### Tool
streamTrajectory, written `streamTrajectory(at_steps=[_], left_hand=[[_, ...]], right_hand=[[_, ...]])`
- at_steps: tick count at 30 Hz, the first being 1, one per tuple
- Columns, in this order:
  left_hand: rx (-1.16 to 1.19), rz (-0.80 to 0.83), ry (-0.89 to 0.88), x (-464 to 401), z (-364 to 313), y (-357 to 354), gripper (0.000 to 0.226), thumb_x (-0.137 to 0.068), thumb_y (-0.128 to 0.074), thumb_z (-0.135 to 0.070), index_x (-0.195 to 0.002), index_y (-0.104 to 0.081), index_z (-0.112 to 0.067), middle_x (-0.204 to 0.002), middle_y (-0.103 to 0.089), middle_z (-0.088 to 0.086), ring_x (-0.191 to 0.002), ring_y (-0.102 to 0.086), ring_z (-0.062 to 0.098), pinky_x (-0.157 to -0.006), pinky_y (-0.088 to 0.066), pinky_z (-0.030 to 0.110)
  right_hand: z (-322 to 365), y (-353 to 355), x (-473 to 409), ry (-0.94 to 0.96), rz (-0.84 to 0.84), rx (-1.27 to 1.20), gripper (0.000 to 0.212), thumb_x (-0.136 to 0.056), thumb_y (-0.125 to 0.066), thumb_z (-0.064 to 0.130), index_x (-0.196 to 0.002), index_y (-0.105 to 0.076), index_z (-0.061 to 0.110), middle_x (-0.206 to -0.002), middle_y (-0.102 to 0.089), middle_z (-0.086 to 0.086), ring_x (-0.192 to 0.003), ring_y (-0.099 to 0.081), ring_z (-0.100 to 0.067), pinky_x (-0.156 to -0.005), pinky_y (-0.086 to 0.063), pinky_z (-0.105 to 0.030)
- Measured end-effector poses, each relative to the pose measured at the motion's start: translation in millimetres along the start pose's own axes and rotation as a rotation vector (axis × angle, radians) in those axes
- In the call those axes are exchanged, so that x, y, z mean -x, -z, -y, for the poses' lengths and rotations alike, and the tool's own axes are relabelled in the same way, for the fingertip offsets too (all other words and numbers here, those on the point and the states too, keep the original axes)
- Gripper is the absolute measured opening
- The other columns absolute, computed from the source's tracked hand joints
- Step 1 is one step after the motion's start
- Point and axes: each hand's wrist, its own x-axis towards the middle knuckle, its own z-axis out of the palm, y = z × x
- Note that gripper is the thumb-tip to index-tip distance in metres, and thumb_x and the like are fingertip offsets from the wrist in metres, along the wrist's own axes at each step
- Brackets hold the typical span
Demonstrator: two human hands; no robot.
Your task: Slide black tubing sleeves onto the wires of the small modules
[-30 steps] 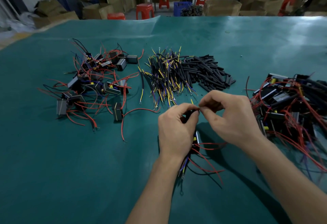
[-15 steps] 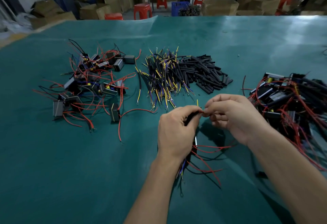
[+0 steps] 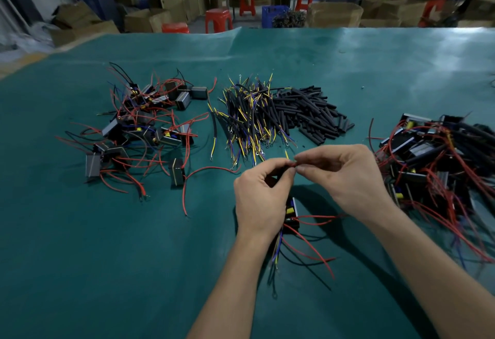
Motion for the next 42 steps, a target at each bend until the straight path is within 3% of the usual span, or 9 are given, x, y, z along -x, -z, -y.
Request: streamTrajectory(at_steps=[6, 10, 17, 21, 26, 29, 32, 36, 42], left_hand=[[0.056, 0.0, 0.021, -0.8, 1.8, -0.4, 0.009, -0.086, -0.076, -0.009, -0.087, -0.08, -0.017, -0.076, -0.075, -0.011, -0.068, -0.063, -0.002, -0.07, -0.05, 0.021], [0.059, 0.004, 0.026, -0.8, 1.2, 0.3, 0.009, -0.086, -0.076, -0.008, -0.087, -0.08, -0.016, -0.077, -0.075, -0.011, -0.069, -0.063, -0.002, -0.071, -0.05, 0.022], [0.025, 0.03, 0.0, 1.5, -3.0, 0.4, 0.007, -0.086, -0.076, -0.01, -0.088, -0.081, -0.015, -0.069, -0.071, -0.013, -0.062, -0.057, -0.006, -0.064, -0.045, 0.015], [-0.004, 0.047, -0.009, 2.7, -1.7, -0.1, 0.011, -0.084, -0.077, -0.009, -0.088, -0.081, -0.019, -0.068, -0.07, -0.015, -0.061, -0.058, -0.006, -0.065, -0.048, 0.021], [-0.034, 0.053, -0.052, 4.7, -2.2, -0.9, 0.013, -0.083, -0.077, -0.008, -0.088, -0.081, -0.02, -0.082, -0.077, -0.013, -0.077, -0.069, -0.003, -0.076, -0.054, 0.022], [-0.036, 0.036, -0.047, 3.5, -1.4, -1.5, 0.013, -0.083, -0.078, -0.009, -0.087, -0.082, -0.02, -0.081, -0.077, -0.013, -0.074, -0.067, -0.004, -0.073, -0.052, 0.02], [-0.008, 0.047, -0.003, 2.6, -1.4, -1.8, 0.011, -0.084, -0.077, -0.01, -0.087, -0.082, -0.02, -0.076, -0.075, -0.014, -0.068, -0.062, -0.006, -0.071, -0.051, 0.023], [0.007, 0.031, 0.017, 1.2, -1.7, -0.9, 0.009, -0.084, -0.077, -0.012, -0.088, -0.082, -0.018, -0.077, -0.076, -0.014, -0.07, -0.064, -0.006, -0.072, -0.051, 0.021], [0.048, 0.022, 0.078, -1.0, -2.2, -0.1, 0.01, -0.085, -0.076, -0.013, -0.092, -0.082, -0.017, -0.082, -0.078, -0.007, -0.072, -0.065, -0.003, -0.076, -0.054, 0.025]], right_hand=[[-4.5, -4.9, 1.1, 0.145, -0.135, 0.144, 0.013, -0.078, -0.087, 0.011, -0.088, -0.083, 0.018, -0.08, -0.078, 0.008, -0.076, -0.075, -0.011, -0.076, -0.062, -0.035], [-1.6, -3.4, 2.9, 0.349, -0.122, 0.356, 0.007, -0.081, -0.085, 0.012, -0.088, -0.083, 0.013, -0.079, -0.074, 0.006, -0.071, -0.067, -0.003, -0.069, -0.054, -0.021], [6.1, -0.7, 3.1, 0.441, -0.061, 0.674, 0.006, -0.086, -0.074, 0.015, -0.082, -0.076, 0.011, -0.074, -0.067, 0.001, -0.07, -0.062, -0.021, -0.065, -0.049, -0.031], [5.6, -0.1, -1.4, 0.093, -0.031, 0.5, 0.015, -0.082, -0.074, 0.021, -0.068, -0.073, 0.019, -0.055, -0.059, 0.009, -0.056, -0.052, -0.005, -0.059, -0.044, -0.025], [5.5, -3.8, -6.1, -0.537, -0.01, -0.157, 0.021, -0.075, -0.068, 0.011, -0.055, -0.069, 0.008, -0.05, -0.05, 0.0, -0.042, -0.041, -0.014, -0.041, -0.034, -0.025], [5.3, -3.8, -6.0, -0.671, 0.021, -0.337, 0.024, -0.079, -0.067, 0.007, -0.055, -0.07, 0.01, -0.053, -0.05, -0.001, -0.041, -0.039, -0.011, -0.038, -0.033, -0.021], [3.4, -2.6, -5.7, -0.507, 0.024, -0.215, 0.025, -0.081, -0.068, 0.007, -0.057, -0.072, 0.011, -0.053, -0.053, -0.001, -0.041, -0.041, -0.011, -0.041, -0.037, -0.023], [0.3, 1.8, -4.0, -0.115, -0.002, 0.219, 0.012, -0.081, -0.075, 0.019, -0.069, -0.075, 0.021, -0.059, -0.067, 0.003, -0.053, -0.059, -0.014, -0.056, -0.054, -0.035], [2.6, 5.6, -0.5, 0.176, 0.03, 0.296, 0.016, -0.079, -0.083, 0.006, -0.086, -0.08, 0.02, -0.071, -0.075, 0.011, -0.067, -0.071, -0.004, -0.067, -0.056, -0.018]])
